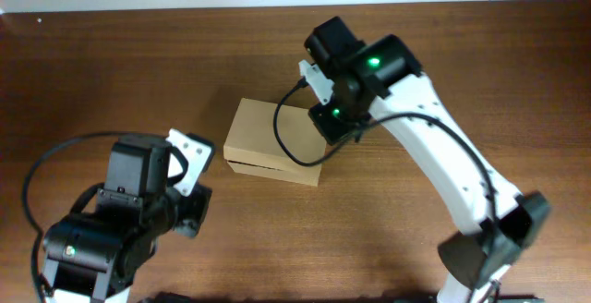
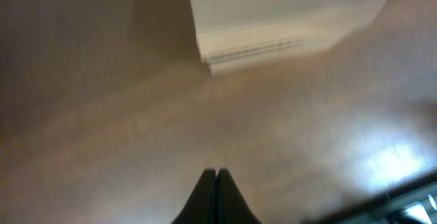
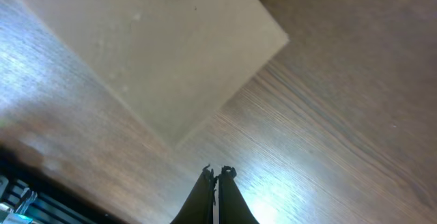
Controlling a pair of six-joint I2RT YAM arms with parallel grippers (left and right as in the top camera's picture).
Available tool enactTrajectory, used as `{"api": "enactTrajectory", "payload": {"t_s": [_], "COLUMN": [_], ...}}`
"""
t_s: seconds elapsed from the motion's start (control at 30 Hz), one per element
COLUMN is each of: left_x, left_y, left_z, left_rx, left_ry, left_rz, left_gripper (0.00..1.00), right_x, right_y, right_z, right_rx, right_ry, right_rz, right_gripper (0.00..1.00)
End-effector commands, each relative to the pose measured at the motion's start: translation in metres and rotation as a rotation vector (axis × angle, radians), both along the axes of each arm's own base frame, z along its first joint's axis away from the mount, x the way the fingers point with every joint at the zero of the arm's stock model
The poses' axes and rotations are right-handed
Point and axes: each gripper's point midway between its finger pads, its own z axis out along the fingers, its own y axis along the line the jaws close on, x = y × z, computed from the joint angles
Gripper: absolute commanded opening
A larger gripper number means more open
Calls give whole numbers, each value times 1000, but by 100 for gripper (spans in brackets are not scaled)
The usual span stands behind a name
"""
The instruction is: Pack container
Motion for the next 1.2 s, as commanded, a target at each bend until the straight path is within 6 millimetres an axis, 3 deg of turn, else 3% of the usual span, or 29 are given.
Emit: {"api": "enactTrajectory", "payload": {"t_s": [0.0,0.2,0.7,0.93,1.1,1.17], "left_x": [-16,-50,-50,-39,-35,-34], "left_y": [6,6,4,4,3,2], "left_z": [0,-15,-15,-28,-33,-35], "left_rx": [-16,-24,-36,-27,-16,-11], "left_ry": [50,207,207,190,226,244], "left_rz": [77,71,72,77,79,80], "left_gripper": [2,2,4,54,74,77], "right_x": [2,7,8,5,1,-3], "right_y": [8,12,28,33,38,43], "right_z": [-24,-46,-45,-43,-43,-43], "right_rx": [9,-16,62,89,89,87], "right_ry": [73,113,117,133,135,133], "right_rz": [-2,4,18,22,35,53], "right_gripper": [4,4,4,4,4,4]}}
